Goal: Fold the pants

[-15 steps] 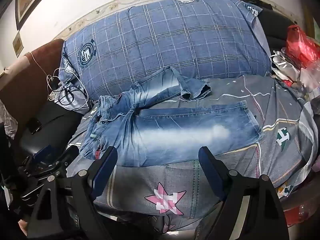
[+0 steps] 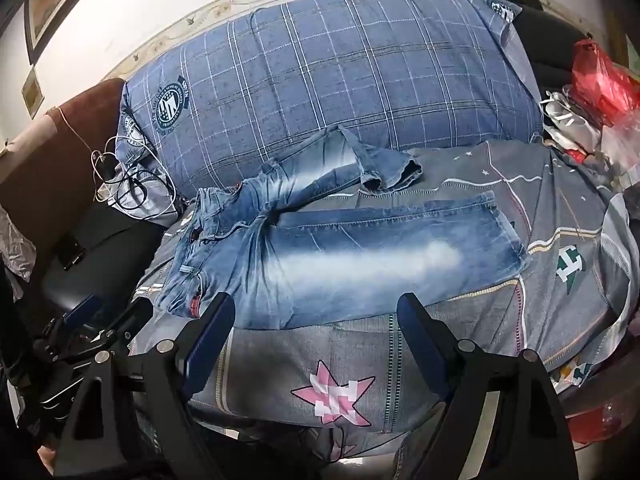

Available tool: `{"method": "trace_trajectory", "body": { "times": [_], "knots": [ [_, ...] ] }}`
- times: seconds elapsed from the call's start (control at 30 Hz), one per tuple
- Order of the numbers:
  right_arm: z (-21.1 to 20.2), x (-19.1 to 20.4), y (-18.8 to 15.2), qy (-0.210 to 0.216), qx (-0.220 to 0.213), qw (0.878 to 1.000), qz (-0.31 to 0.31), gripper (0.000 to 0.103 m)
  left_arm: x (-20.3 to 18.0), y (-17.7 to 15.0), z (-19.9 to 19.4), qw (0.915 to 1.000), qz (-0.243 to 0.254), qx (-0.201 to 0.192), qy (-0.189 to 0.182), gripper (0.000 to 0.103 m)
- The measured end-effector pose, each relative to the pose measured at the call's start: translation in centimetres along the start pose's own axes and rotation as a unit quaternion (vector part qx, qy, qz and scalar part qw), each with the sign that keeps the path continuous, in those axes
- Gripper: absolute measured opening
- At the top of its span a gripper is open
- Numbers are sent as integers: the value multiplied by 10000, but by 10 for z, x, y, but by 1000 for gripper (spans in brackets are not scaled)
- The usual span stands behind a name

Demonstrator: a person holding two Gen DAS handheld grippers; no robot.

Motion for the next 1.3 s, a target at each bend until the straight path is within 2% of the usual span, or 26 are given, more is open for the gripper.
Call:
{"method": "trace_trajectory", "body": {
  "times": [0.93, 1.3],
  "knots": [
    [8, -6, 4, 51, 38, 9999, 95, 84, 4, 4, 8, 9999, -83, 91, -2, 103],
    [20, -7, 22, 90, 4, 9999, 91, 84, 3, 18, 22, 9999, -3, 110, 49, 103]
  ]
}}
Point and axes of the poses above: each gripper's, at about its wrist camera, not at the fingertips, and z roughly the way its jaws point, x to its left, y to its top, the point moved 4 cm from there along z, roughly the way its jaws point, and after that the axes turned 2 degrees about z, right-handed, at the moved point
